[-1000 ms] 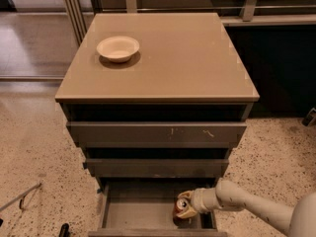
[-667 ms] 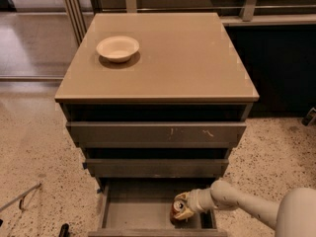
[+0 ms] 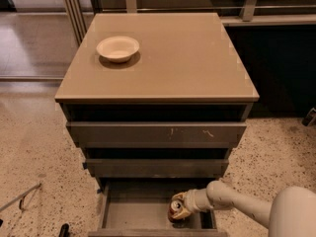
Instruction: Place coke can into bottom drawer
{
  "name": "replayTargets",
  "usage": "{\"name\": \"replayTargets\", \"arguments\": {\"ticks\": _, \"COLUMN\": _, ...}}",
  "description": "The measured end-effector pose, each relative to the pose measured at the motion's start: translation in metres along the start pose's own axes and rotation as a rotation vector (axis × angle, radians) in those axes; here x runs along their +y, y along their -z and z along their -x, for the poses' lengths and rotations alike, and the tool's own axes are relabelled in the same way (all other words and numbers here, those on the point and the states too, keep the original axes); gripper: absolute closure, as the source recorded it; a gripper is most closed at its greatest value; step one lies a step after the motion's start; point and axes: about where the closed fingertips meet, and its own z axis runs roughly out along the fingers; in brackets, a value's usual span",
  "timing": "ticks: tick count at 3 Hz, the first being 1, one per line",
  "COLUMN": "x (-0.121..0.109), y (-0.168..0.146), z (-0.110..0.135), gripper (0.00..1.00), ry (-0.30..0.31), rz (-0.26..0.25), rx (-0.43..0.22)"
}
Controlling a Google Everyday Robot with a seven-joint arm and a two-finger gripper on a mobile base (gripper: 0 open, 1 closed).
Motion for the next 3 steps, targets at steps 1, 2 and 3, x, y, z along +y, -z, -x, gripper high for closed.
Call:
{"name": "replayTargets", "arguments": {"ticks": 1, "x": -0.0018, "y": -0.0080, "z": 0.0050, "gripper": 1.00, "ry": 0.041, "rz": -0.010, "rx": -0.012}}
{"name": "replayTargets", "arguments": {"ticks": 2, "x": -0.0017, "y": -0.0082, "z": 0.0053, "gripper": 0.81, "ry": 0.043, "rz": -0.010, "rx": -0.012}}
{"name": "replayTargets", "arguments": {"ticks": 3, "x": -0.0016, "y": -0.0082, "z": 0.0053, "gripper": 0.58, "ry": 0.043, "rz": -0.010, "rx": -0.012}}
